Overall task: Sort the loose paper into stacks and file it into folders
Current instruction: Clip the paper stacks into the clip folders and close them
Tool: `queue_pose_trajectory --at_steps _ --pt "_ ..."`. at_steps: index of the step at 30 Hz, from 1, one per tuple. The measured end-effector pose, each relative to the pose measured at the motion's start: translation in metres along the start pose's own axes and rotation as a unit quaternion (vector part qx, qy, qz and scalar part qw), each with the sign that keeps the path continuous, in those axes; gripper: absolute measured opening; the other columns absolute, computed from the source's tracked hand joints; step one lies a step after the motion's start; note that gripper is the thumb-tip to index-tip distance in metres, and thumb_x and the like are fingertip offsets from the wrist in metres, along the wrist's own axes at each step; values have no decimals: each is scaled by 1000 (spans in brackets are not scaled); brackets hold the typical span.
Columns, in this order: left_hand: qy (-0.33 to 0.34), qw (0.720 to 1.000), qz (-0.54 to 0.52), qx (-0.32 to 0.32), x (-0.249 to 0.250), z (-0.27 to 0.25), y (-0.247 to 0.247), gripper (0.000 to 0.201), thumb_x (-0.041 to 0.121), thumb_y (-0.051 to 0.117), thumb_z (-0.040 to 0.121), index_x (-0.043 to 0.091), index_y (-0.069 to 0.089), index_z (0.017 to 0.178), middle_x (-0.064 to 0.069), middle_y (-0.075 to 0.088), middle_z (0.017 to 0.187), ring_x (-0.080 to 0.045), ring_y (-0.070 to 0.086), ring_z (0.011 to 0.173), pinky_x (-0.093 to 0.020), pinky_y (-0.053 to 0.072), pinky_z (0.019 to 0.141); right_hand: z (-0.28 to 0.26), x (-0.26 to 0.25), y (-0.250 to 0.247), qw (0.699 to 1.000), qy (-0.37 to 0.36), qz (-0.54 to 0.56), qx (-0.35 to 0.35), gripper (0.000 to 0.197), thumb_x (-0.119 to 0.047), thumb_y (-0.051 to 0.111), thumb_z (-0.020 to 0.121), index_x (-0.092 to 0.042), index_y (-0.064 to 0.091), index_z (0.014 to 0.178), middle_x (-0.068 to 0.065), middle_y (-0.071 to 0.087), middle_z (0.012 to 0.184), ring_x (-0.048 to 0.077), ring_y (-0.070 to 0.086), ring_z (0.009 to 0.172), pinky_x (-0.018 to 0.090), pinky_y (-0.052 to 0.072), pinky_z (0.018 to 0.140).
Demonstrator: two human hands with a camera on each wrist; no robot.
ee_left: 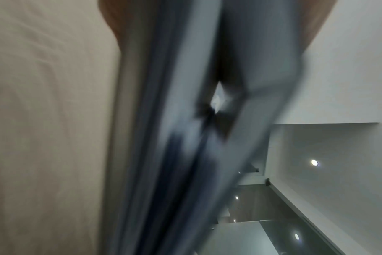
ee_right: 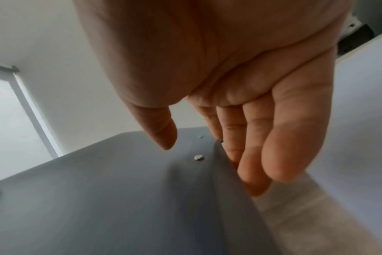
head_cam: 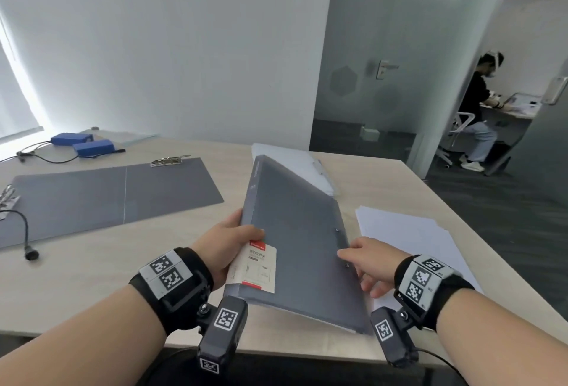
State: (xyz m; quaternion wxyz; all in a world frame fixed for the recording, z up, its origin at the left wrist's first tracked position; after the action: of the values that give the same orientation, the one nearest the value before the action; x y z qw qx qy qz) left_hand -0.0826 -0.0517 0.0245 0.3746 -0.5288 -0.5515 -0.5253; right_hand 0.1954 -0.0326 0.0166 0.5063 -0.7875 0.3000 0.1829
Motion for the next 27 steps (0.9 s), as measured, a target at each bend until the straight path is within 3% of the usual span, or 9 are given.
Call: queue_pose_trajectory --at_steps 3,6,9,12,15,17,20,24,27 --pt "48 999 -17 12 12 3 -1 39 -3 51 96 20 60 125 -19 71 91 -28 68 59 -34 59 52 5 -5 1 991 -10 132 1 32 -43 55 97 -27 42 122 9 64 103 25 67 74 40 60 71" --pt "72 995 -45 45 20 12 -5 32 0 51 97 18 60 121 -15 68 83 -24 66 55 -33 57 49 14 -10 0 955 -9 296 -28 37 -46 57 98 -20 64 122 2 76 108 24 74 90 46 60 86" --pt "71 990 -40 111 27 29 -12 17 10 56 96 11 58 113 -15 64 81 -23 65 54 -31 55 47 22 -16 -6 914 -18 403 -27 26 -37 57 99 -18 71 110 1 78 95 21 72 82 30 52 64" --pt "56 986 -33 153 32 56 -16 12 14 60 95 8 56 105 -13 62 78 -19 65 48 -28 52 42 35 -22 -15 906 -20 423 22 8 -20 54 95 -20 61 93 0 66 72 18 59 62 24 35 51" --pt "14 986 -11 169 33 88 -20 20 16 65 90 6 59 106 -13 64 78 -22 65 51 -27 50 48 59 -27 -22 892 -15 449 47 10 -11 52 92 -19 55 86 1 57 67 14 51 50 19 26 42" --pt "-34 989 -13 140 33 107 -19 24 16 66 83 10 62 106 -13 66 80 -25 65 59 -28 48 55 77 -29 -26 889 -8 454 54 12 -9 52 92 -17 55 85 1 55 66 14 49 47 18 24 40" --pt "-77 994 17 82 34 128 -18 28 11 59 83 21 66 109 -5 64 84 -20 59 63 -23 44 51 108 -30 -35 891 3 448 76 16 -6 53 93 -17 55 81 2 53 67 14 47 49 16 23 38" --pt "-47 996 46 61 29 158 -25 56 21 66 65 21 66 120 -2 70 97 -17 58 70 -25 42 57 153 -34 -51 907 4 406 109 11 -9 59 93 -15 60 84 4 52 69 15 41 52 17 21 38" --pt "14 989 105 103 29 183 -28 48 29 72 75 22 61 121 3 72 105 -15 63 82 -30 47 70 183 -44 -61 924 -19 356 138 15 -13 64 93 -13 62 79 3 50 61 14 37 44 18 19 39"
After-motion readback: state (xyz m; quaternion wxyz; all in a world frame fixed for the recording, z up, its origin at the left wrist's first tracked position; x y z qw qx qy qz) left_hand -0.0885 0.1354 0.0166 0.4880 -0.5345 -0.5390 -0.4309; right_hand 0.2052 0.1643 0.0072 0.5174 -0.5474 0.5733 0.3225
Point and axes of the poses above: each hand's wrist, its own z-axis towards the middle knuckle, its own y-axis out of the palm, x = y × z, the point moved 3 cm from there along z, towards the middle knuckle
